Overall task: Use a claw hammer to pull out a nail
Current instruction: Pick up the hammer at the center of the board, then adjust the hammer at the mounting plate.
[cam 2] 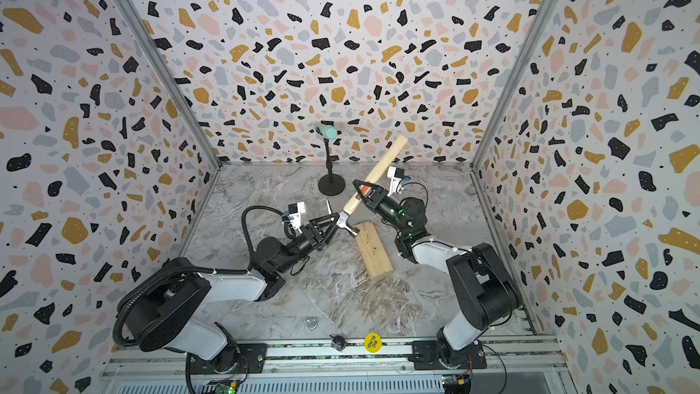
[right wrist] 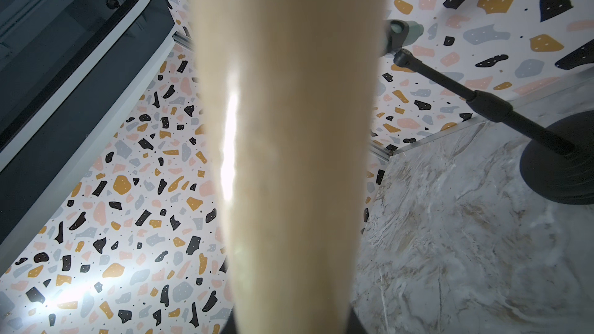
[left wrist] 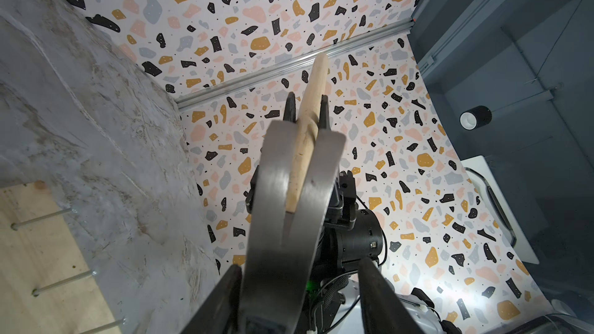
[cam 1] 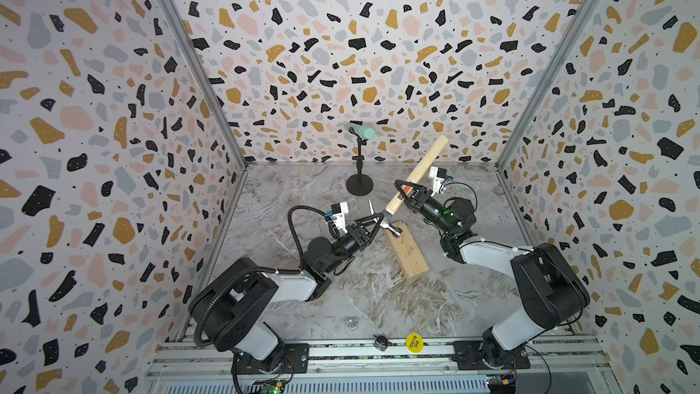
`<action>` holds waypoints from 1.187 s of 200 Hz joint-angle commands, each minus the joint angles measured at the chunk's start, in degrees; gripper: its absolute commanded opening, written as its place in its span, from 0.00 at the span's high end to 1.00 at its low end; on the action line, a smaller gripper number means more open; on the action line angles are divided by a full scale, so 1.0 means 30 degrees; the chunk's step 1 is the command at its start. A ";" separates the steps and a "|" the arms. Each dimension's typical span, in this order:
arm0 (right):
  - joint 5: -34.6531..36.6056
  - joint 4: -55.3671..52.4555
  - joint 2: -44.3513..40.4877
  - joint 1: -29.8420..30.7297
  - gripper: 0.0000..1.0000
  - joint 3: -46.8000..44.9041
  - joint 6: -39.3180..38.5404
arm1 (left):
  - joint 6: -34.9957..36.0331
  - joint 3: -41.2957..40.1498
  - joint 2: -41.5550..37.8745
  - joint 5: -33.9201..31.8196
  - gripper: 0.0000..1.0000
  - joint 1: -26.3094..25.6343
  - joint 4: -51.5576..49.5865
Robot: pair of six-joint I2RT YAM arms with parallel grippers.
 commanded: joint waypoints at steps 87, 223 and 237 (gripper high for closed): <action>-0.0980 -0.1817 -0.3516 -0.1363 1.00 0.1965 -0.1899 | 0.2832 0.0663 -0.2187 0.0672 0.45 0.1133 -0.4220; -0.0057 -1.1168 -0.7440 -0.1709 1.00 0.4701 -0.9818 | 0.6015 0.3213 -0.2898 0.1578 0.44 0.1808 -1.0448; 0.0248 -1.2137 -0.7780 -0.1625 1.00 0.4939 -1.0759 | 0.6062 0.3297 -0.2843 0.1630 0.44 0.1807 -1.0569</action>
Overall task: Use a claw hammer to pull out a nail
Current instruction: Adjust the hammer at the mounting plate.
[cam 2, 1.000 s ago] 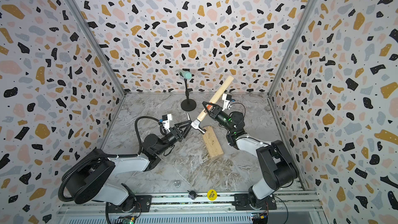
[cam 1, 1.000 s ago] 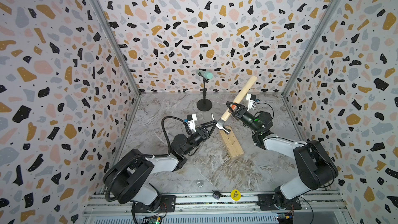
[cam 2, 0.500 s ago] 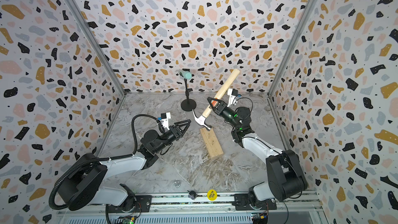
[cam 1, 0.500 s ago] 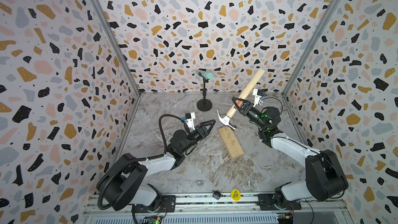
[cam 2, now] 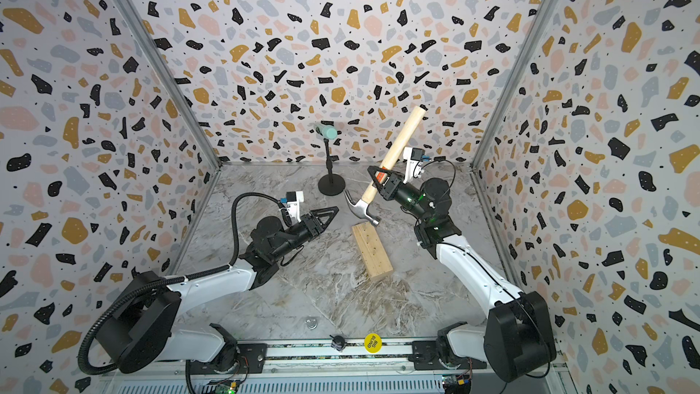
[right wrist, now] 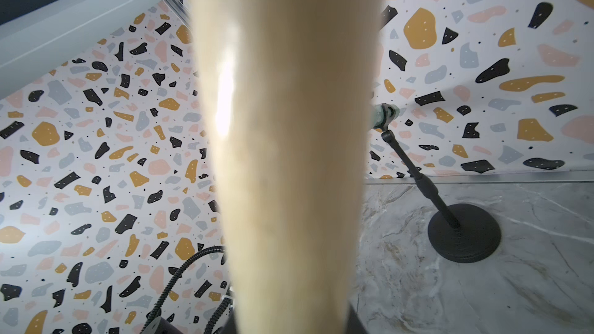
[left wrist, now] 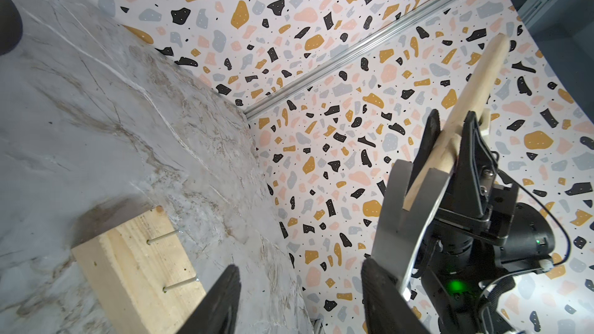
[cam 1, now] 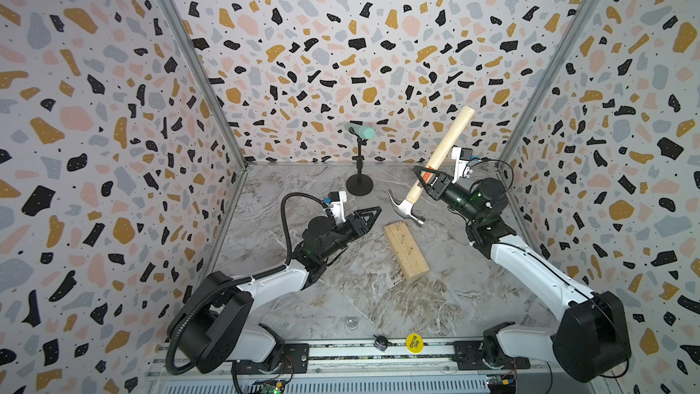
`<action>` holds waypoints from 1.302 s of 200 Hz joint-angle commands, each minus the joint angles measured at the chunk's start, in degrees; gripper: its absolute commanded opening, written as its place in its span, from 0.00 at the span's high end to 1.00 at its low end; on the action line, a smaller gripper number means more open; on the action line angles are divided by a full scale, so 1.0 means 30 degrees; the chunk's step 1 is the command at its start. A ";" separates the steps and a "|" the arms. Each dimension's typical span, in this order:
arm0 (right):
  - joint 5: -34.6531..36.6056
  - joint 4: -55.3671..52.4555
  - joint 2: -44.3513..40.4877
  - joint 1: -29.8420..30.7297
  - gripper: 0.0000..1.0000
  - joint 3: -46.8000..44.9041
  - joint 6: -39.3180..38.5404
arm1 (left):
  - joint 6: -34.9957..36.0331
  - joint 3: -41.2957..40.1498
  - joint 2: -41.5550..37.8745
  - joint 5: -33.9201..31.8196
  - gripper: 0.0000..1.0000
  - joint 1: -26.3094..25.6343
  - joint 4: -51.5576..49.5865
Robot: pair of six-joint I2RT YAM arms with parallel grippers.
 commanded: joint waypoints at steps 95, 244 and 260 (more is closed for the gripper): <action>0.4508 -0.5979 -0.3239 0.2648 1.00 0.3141 -0.9526 | 0.1480 0.1459 0.0308 0.1236 0.44 0.0118 -0.1645; 0.8081 -0.8356 -0.5193 0.5583 1.00 0.0723 -1.4749 | 0.2438 0.1811 0.0968 0.1612 0.47 0.0132 -0.3245; 0.8031 -0.8622 -0.5172 0.5690 1.00 0.0462 -1.4801 | 0.2565 0.1849 0.0991 0.1625 0.47 0.0124 -0.3444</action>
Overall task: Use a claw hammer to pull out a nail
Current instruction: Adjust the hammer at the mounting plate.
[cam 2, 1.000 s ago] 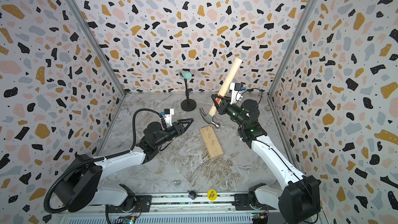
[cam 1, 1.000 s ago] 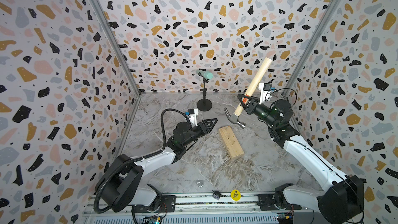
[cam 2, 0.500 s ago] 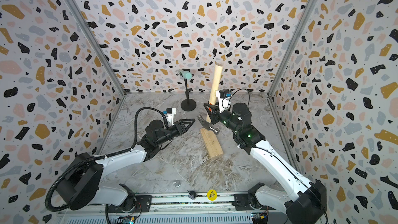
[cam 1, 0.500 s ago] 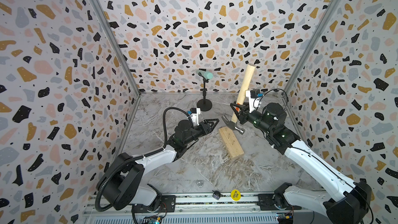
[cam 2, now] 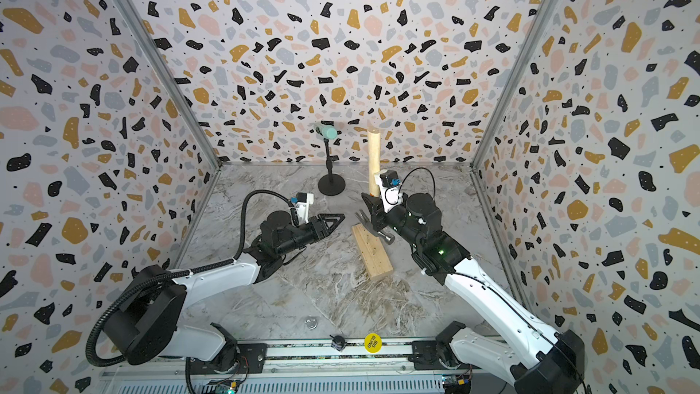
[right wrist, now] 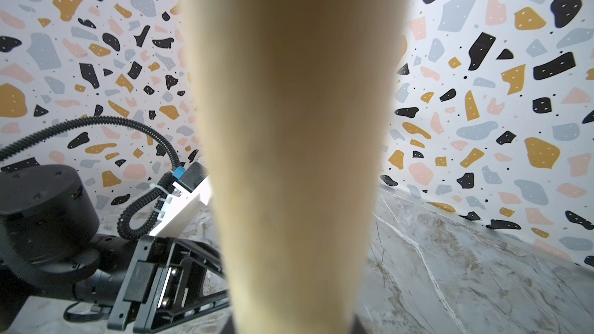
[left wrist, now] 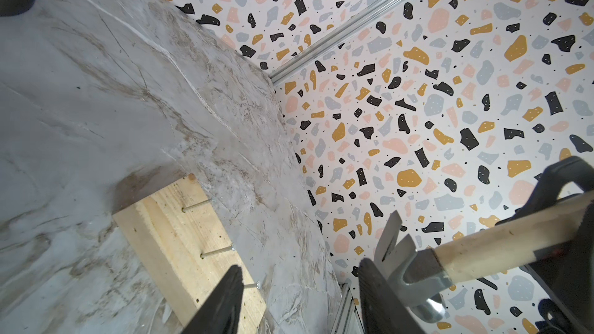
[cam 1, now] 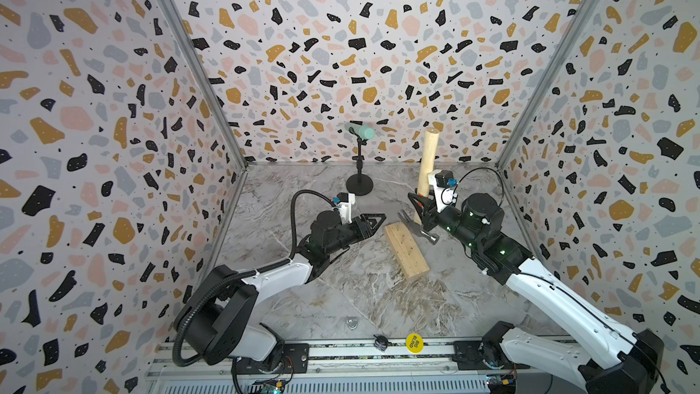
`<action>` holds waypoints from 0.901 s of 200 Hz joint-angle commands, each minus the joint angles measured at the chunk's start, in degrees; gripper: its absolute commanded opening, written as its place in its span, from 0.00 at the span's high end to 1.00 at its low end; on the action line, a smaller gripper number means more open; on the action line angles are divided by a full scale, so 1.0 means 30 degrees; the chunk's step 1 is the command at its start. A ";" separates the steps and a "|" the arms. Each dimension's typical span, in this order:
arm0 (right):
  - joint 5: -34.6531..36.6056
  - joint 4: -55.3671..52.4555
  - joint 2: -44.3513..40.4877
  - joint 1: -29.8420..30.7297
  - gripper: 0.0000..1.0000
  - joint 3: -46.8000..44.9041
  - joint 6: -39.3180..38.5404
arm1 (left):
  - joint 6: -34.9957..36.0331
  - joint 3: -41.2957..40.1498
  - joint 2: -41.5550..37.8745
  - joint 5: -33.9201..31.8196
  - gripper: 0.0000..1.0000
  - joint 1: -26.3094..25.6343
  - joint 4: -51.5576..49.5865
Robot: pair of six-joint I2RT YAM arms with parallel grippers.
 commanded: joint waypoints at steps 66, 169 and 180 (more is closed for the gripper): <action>-0.0374 0.2228 -0.1613 0.0384 1.00 -0.2187 -0.0302 | 0.0809 0.0559 0.0158 0.0326 0.47 0.0170 -0.0271; -0.1903 0.6683 -0.2609 0.0442 1.00 -0.6701 -0.0433 | 0.0848 0.0316 0.0664 0.0496 0.48 0.0172 -0.0396; -0.1913 0.7138 -0.2596 0.0448 1.00 -0.7042 -0.0513 | 0.0844 0.0322 0.0754 0.0515 0.48 0.0176 -0.0374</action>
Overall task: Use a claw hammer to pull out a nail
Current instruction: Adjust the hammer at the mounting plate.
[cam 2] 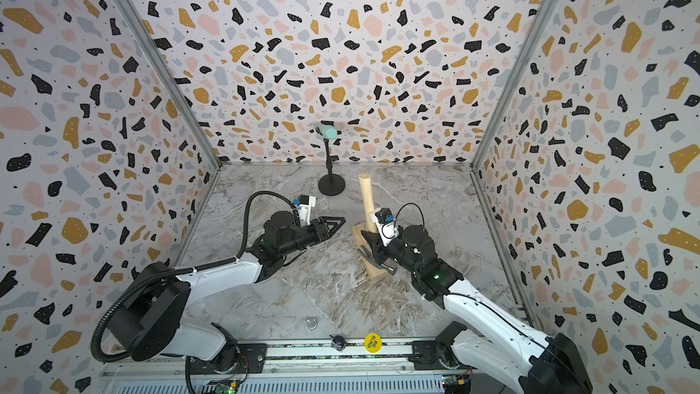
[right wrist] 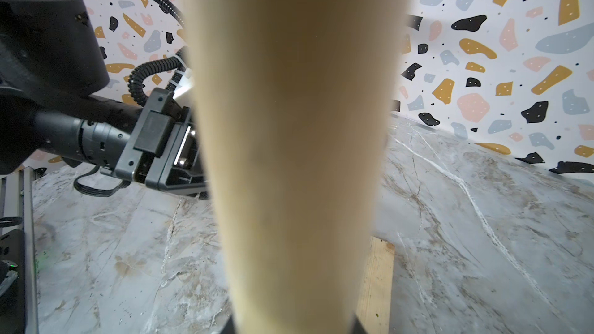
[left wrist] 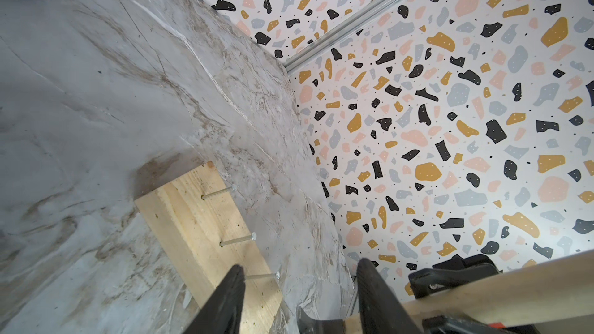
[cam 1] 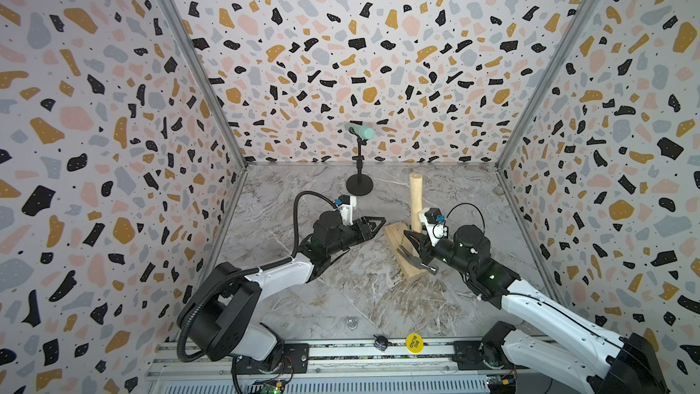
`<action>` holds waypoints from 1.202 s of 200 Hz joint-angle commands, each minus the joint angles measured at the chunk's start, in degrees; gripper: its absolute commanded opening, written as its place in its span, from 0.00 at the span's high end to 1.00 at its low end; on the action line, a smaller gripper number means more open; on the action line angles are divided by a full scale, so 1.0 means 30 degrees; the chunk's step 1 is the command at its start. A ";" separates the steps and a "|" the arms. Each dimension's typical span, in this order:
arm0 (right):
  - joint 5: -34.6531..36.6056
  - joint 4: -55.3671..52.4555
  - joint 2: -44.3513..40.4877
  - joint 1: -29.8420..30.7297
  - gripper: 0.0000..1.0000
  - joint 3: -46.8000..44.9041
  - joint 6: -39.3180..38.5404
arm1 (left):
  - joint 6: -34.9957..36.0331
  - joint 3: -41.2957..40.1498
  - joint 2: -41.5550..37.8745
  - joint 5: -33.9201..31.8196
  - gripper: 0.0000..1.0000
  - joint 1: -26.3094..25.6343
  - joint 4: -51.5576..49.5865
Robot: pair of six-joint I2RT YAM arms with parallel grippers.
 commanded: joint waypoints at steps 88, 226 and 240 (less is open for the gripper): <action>-0.0436 0.8042 -0.0568 0.0081 1.00 -0.2495 -0.0834 | 0.0080 -0.0084 0.0685 0.0640 0.48 0.0089 0.0786; -0.0652 1.2254 0.1843 0.0083 1.00 -0.4073 -0.1423 | 0.0081 -0.0008 0.2191 0.1171 0.48 -0.0335 0.0669; -0.0648 1.2530 0.1957 0.0092 1.00 -0.4205 -0.1460 | 0.0082 -0.0002 0.2299 0.1171 0.48 -0.0435 0.0682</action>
